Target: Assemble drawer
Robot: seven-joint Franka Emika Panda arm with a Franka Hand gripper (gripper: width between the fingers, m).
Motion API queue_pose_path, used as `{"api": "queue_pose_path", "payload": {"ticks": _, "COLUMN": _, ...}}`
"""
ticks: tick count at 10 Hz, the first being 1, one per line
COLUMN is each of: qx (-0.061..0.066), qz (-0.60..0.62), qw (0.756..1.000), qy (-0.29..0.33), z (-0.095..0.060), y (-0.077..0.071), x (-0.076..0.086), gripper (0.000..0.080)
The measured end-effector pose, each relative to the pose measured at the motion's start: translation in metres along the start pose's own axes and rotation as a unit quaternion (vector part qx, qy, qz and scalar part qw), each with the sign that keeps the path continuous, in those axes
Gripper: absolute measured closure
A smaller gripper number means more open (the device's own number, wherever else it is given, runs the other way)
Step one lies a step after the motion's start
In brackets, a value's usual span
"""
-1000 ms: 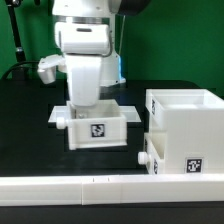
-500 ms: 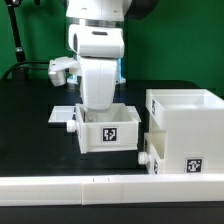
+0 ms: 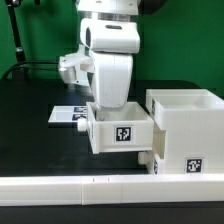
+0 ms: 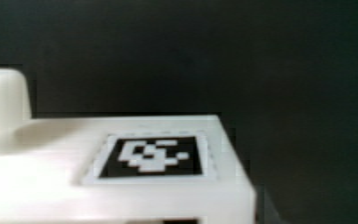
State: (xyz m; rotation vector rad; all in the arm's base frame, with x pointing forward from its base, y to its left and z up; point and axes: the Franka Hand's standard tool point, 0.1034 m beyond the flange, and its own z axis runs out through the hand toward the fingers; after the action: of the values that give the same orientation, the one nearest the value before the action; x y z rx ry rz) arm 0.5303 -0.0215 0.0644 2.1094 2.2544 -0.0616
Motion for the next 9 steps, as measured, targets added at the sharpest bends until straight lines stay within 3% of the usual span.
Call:
{"api": "queue_pose_path", "payload": {"ticks": 3, "qx": 0.000, "qz": 0.010, "qw": 1.000, "qy": 0.002, "z": 0.0019, "y": 0.0028, "x": 0.0070, "gripper": 0.0755}}
{"api": "queue_pose_path", "payload": {"ticks": 9, "qx": 0.001, "qz": 0.015, "qw": 1.000, "qy": 0.002, "z": 0.0048, "y": 0.0066, "x": 0.0063, "gripper": 0.0755}}
